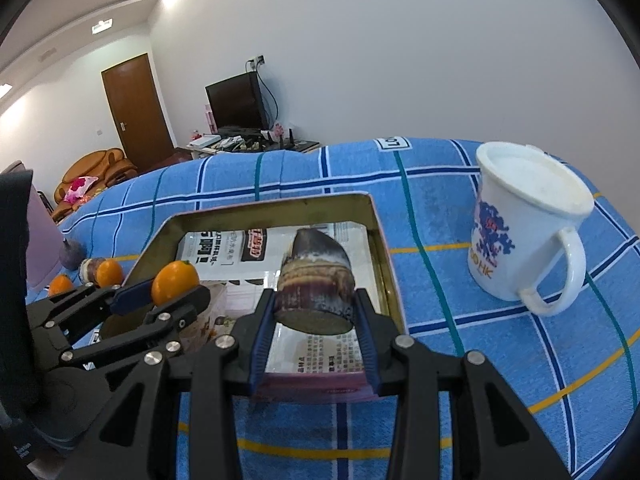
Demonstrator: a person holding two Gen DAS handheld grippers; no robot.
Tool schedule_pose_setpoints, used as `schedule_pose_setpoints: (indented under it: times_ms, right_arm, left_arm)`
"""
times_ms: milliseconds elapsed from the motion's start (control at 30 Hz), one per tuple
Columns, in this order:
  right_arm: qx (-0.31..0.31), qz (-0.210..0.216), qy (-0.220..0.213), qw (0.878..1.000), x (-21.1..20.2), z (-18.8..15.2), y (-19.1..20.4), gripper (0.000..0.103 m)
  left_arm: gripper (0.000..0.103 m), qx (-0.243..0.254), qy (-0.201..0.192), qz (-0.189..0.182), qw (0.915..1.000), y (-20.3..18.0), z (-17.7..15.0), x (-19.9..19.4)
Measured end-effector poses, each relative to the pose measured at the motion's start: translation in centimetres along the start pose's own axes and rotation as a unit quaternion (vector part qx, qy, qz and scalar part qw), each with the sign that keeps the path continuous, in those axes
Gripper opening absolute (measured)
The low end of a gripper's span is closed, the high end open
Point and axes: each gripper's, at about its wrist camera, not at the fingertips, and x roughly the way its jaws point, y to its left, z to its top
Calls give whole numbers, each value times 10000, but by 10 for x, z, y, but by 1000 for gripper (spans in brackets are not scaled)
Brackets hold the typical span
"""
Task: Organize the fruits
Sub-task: 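Open right tool to drop the cylinder while left tool drops the orange into the tin, then lift both open tools away from the pink tin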
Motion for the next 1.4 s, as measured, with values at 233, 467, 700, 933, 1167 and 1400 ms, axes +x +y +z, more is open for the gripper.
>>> schedule_pose_setpoints:
  times_ms: [233,467,700,933,1167,1400]
  right_arm:
    - [239,116,-188,9995,-10,0,-9,63]
    - [341,-46,-1012,9943,-37,0,-10,98]
    - [603,-379,-1895,9793,-68,2,-20,103]
    - [1091,-789,-2291,9640,-86,-1,-37,103]
    - [972,-855,-2406,9620,-89,-3,-34,103]
    - [564,-900,-2356,9660,-82,-6,-18,103]
  left_arm:
    - [42,2,-21,52,10000,-2,0,0]
    - [79,-13,-666,266,9974,-2,-1,-24]
    - [82,-154,-1077,501,9928,11,-3,-43]
    - [83,-763,-1439,902,9825,60,-3,-66]
    - [83,-1002,-1451,1378,9746,84,-13,-69]
    - [83,-598,-1475,1571,9747,70,-25,-69]
